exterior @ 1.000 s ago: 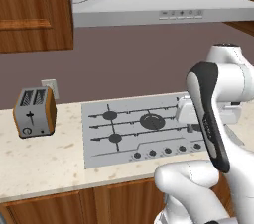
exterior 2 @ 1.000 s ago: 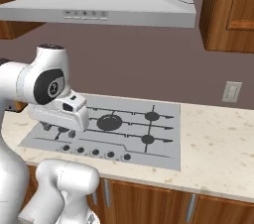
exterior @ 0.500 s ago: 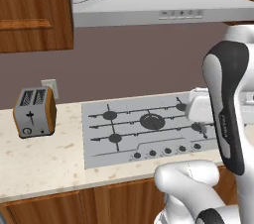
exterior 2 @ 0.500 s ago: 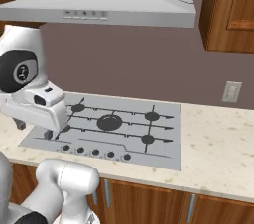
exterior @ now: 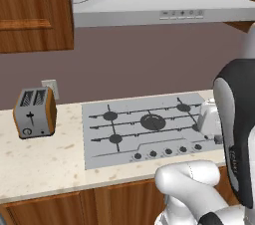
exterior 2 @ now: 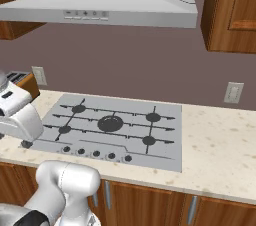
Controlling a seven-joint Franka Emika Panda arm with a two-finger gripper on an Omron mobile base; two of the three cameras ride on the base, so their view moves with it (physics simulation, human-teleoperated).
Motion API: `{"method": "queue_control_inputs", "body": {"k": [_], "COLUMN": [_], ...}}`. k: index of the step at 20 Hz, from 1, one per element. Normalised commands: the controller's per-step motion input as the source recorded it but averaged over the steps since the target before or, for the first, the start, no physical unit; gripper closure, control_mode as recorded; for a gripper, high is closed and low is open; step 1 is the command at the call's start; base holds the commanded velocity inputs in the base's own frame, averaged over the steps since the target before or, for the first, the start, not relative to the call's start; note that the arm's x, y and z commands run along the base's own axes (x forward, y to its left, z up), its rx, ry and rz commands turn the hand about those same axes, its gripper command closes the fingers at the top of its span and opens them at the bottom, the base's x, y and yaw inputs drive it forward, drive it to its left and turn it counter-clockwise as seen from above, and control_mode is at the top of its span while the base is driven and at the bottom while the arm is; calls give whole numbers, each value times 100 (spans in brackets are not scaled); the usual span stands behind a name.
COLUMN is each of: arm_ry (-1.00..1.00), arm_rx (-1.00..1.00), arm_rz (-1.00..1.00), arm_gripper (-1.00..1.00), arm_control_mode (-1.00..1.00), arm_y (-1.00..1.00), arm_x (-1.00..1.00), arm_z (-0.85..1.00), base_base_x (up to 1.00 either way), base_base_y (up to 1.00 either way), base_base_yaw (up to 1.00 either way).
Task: Close all open cabinet doors.
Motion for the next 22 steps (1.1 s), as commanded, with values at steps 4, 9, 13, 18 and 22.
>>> {"method": "queue_control_inputs", "body": {"k": [4, 9, 13, 18, 22], "arm_ry": [-45, -16, 0, 4, 3], "arm_rx": [-5, 1, 2, 1, 0], "arm_rz": [2, 6, 5, 9, 13], "arm_gripper": [-100, -100, -100, -100, -100], "arm_control_mode": [-100, -100, -100, -100, -100], "arm_y": [-14, -14, -9, -2, 0], "arm_x": [-33, 1, 9, 19, 10], "arm_z": [8, 23, 18, 9, 0], "base_base_x": [0, 0, 0, 0, 0], "base_base_y": [0, 0, 0, 0, 0], "base_base_yaw": [0, 0, 0, 0, 0]}}
